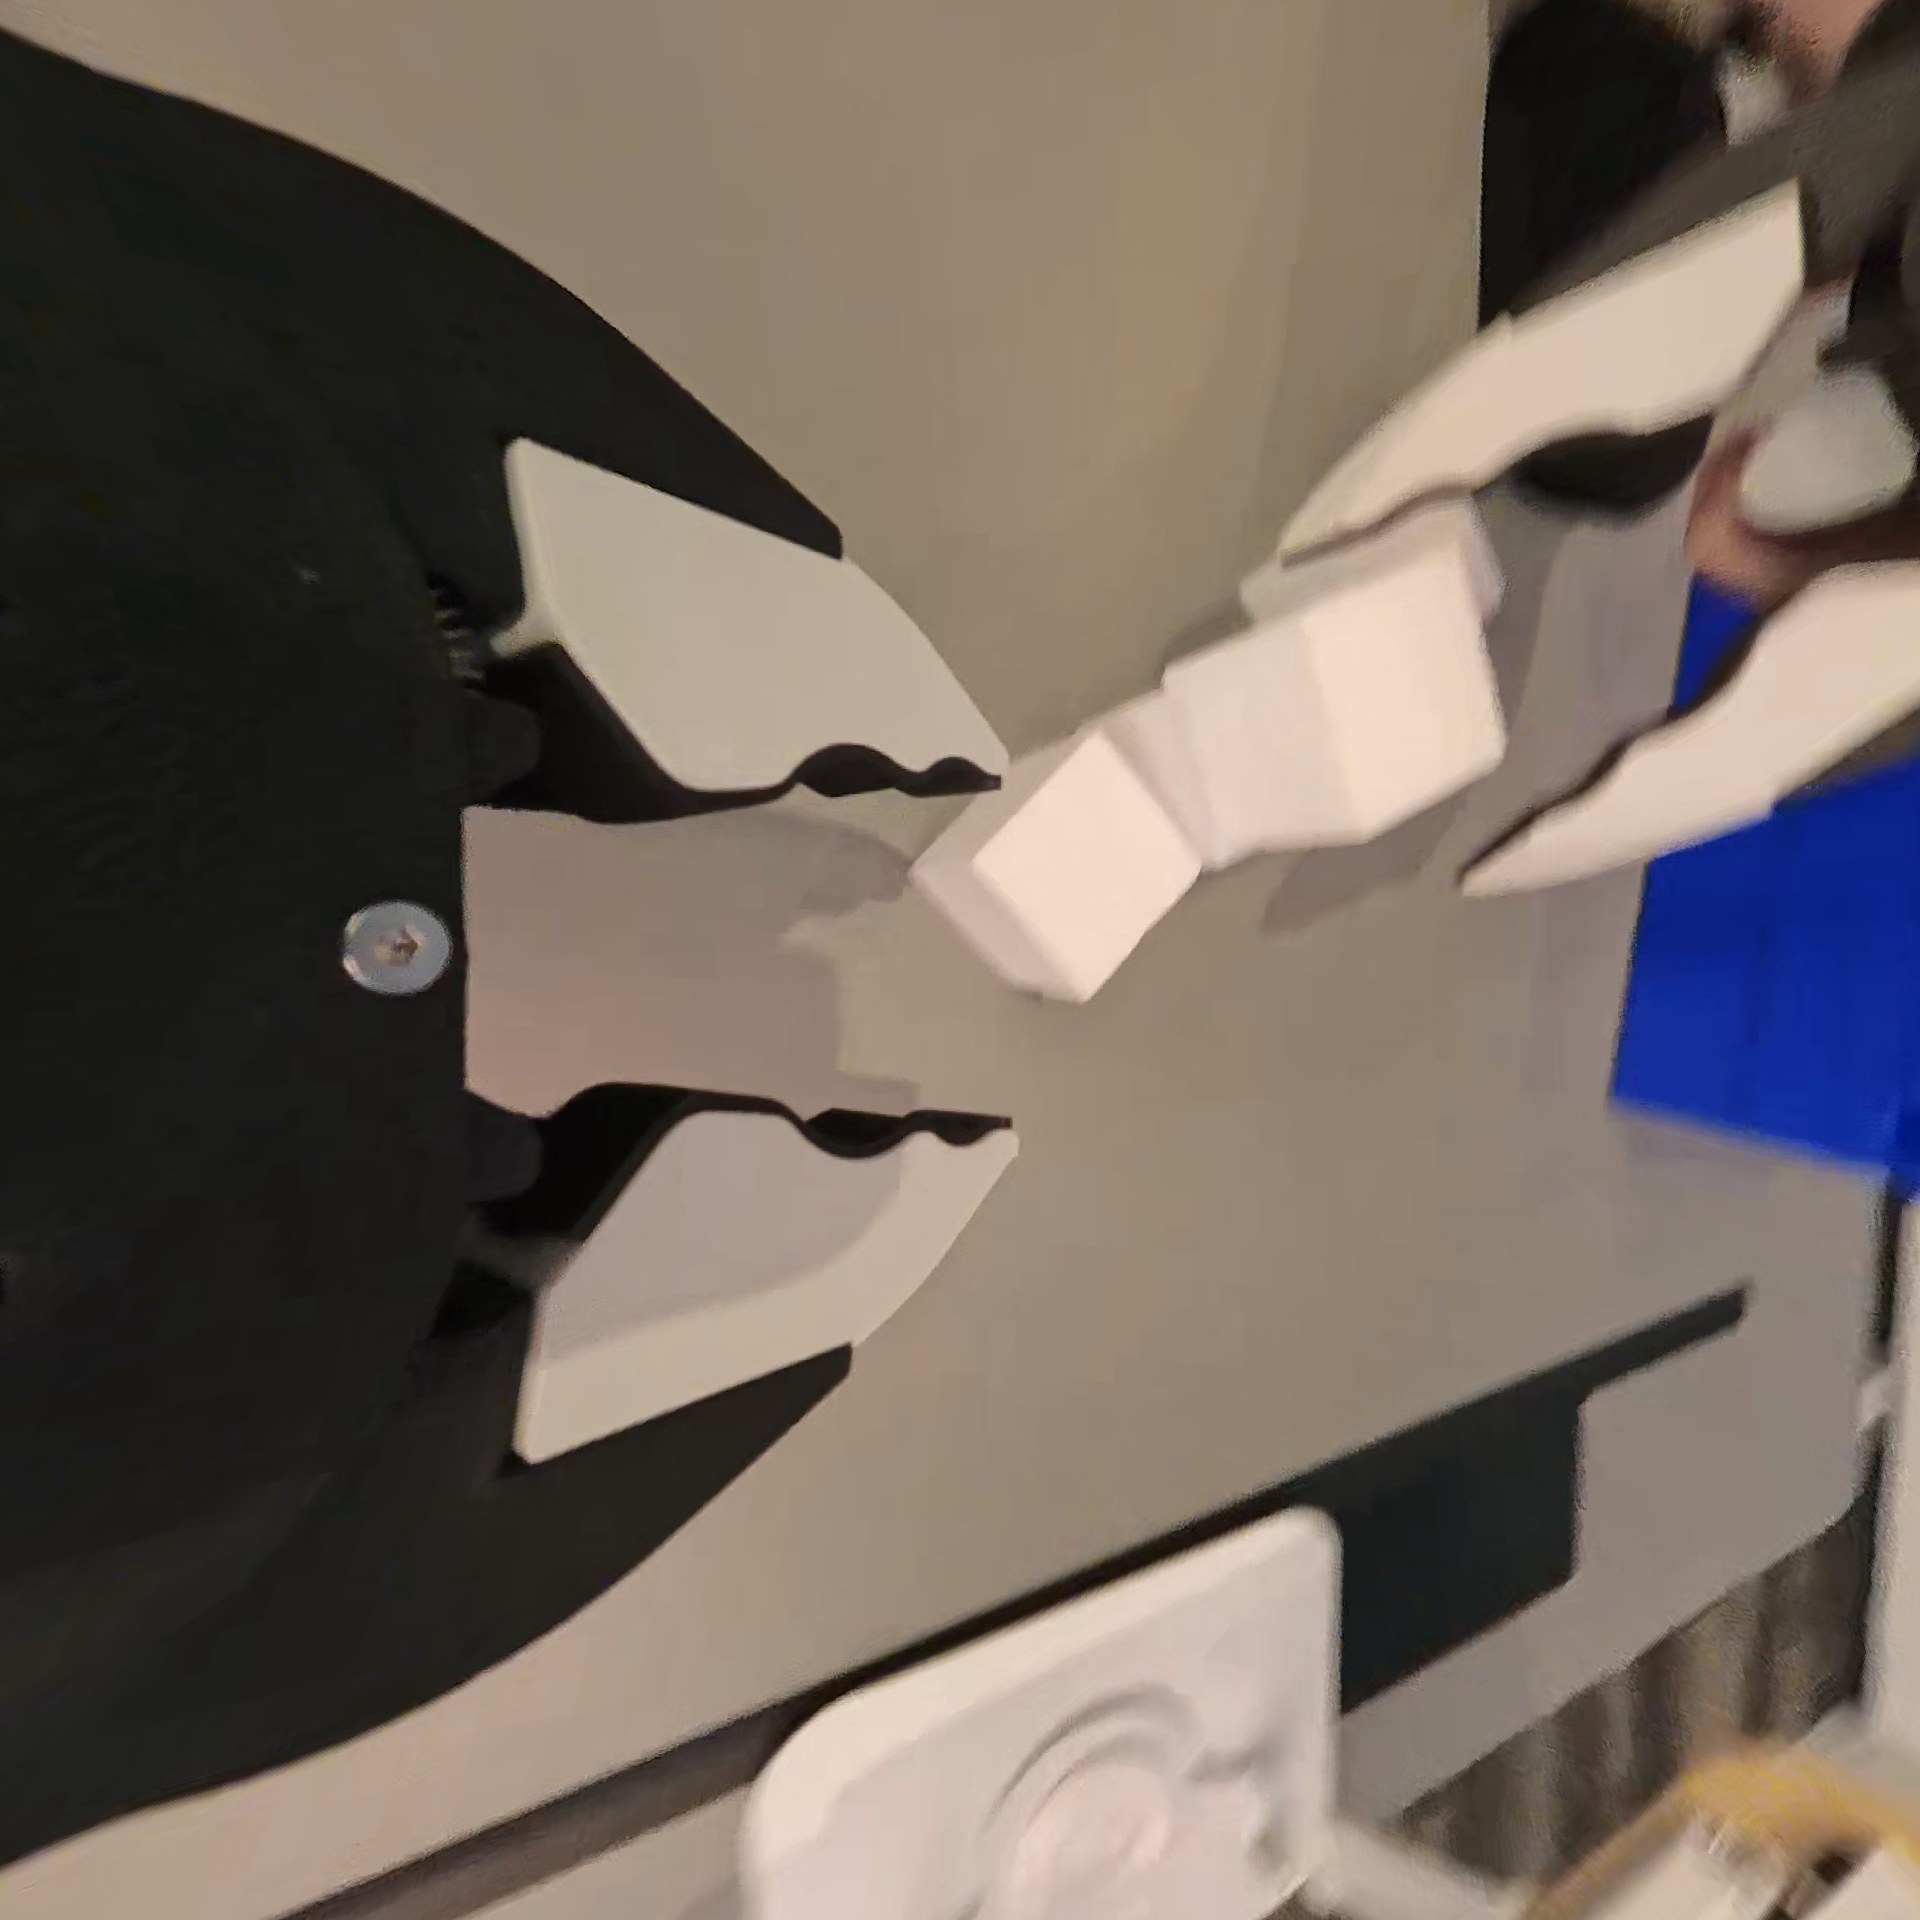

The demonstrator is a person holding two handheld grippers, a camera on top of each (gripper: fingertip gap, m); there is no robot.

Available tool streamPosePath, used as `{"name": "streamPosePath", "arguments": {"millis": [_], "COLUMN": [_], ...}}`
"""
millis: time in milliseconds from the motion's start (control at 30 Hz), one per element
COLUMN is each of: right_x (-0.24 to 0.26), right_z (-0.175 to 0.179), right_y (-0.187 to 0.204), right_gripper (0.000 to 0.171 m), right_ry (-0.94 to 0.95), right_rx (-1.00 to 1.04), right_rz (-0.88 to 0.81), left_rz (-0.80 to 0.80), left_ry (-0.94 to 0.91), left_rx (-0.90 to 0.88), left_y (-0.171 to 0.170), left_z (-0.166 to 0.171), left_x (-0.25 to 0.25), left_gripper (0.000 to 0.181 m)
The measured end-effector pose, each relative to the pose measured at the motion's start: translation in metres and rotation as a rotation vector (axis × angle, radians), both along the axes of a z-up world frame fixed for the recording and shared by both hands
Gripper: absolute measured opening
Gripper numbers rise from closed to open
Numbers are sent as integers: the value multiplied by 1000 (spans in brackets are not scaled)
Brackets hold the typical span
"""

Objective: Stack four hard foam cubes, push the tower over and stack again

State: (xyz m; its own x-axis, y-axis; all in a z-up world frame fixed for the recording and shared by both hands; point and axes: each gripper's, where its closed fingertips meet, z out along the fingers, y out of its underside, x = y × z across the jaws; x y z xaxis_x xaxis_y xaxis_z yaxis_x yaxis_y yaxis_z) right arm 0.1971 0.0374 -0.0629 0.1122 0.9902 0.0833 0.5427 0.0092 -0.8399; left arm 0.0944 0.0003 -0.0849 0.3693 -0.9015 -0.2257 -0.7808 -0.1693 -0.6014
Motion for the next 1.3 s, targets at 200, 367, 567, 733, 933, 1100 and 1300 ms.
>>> {"name": "streamPosePath", "arguments": {"millis": [200, 367, 567, 733, 933, 1100, 1300], "right_x": [-27, -39, -51, -55, -40, -19, -2], "right_z": [-36, -50, -62, -71, -71, -51, -28], "right_y": [-11, -7, 0, -10, -14, -1, 12], "right_gripper": [77, 80, 79, 67, 67, 67, 67], "right_ry": [30, 50, 45, -15, -40, 32, 116], "right_rx": [80, 53, 35, -11, -28, -24, 10], "right_rz": [142, 159, 253, 336, 316, 219, 134], "left_rz": [185, 309, 389, 421, 395, 372, 310], "left_ry": [-121, -139, -275, -222, -194, -181, -293], "left_rx": [34, 69, -24, 11, -14, 18, 137], "left_y": [-26, -49, -50, -43, -40, -42, -34], "left_z": [3, -16, -28, -40, -52, -39, 54], "left_x": [-41, -70, -60, -61, -57, -58, -49], "left_gripper": [97, 103, 102, 100, 66, 62, 63]}}
